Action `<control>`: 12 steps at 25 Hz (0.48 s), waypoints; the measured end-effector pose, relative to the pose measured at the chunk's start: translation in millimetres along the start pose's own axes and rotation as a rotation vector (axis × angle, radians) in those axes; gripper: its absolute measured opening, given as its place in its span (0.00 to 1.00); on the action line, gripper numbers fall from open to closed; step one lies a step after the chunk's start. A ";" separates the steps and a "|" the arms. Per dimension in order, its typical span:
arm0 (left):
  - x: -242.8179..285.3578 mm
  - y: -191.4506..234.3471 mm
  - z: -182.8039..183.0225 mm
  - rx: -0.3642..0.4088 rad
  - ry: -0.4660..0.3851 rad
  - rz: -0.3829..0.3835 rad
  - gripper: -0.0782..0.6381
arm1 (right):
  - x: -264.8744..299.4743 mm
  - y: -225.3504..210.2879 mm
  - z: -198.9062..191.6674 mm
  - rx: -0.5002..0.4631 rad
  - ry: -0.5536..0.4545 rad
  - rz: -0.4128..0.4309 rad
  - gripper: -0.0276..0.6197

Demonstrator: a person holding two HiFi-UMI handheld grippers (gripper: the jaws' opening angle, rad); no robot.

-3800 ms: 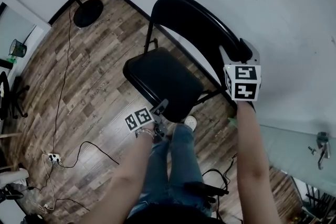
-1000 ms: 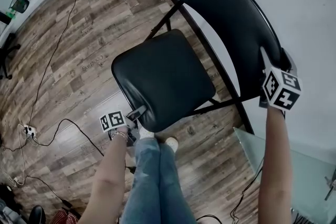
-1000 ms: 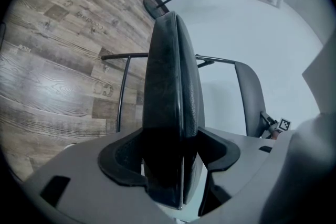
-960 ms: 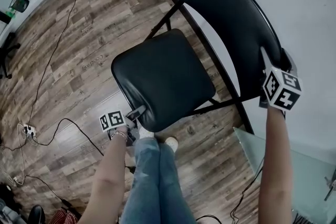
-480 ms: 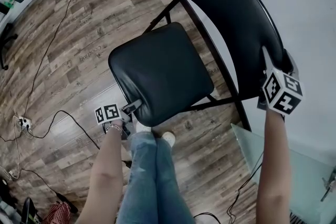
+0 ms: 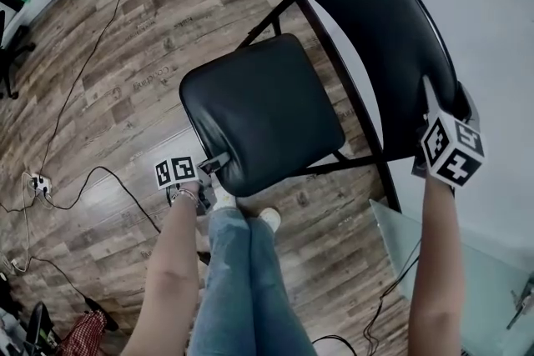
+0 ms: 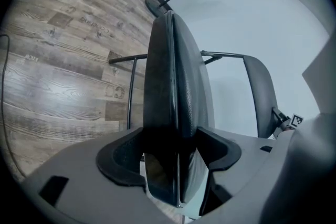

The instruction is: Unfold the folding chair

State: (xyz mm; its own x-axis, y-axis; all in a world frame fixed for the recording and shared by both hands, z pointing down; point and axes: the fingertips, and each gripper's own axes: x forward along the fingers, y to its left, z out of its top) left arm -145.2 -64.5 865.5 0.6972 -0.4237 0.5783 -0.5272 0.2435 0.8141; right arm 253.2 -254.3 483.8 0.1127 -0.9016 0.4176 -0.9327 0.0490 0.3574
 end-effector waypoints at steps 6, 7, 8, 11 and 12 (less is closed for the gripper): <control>-3.6 9.3 2.6 0.002 -0.017 0.011 0.53 | -7.0 12.8 4.8 -0.033 -0.043 -0.010 0.51; -3.7 10.9 3.3 0.001 -0.018 0.015 0.53 | -7.3 14.7 5.6 -0.041 -0.052 -0.012 0.51; -3.5 12.6 3.8 0.002 -0.018 0.023 0.53 | -7.4 16.4 5.7 -0.047 -0.059 -0.015 0.51; -4.4 18.0 4.9 0.046 0.008 0.075 0.53 | -8.5 19.1 2.1 -0.052 -0.062 -0.021 0.51; -4.7 17.9 6.2 0.074 0.022 0.096 0.53 | -8.4 18.9 2.0 -0.052 -0.061 -0.023 0.51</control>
State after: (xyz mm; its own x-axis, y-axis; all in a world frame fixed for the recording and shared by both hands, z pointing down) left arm -160.9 -63.5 877.0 0.6516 -0.3818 0.6555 -0.6262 0.2170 0.7489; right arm 234.0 -246.7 485.4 0.1112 -0.9271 0.3579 -0.9109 0.0489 0.4096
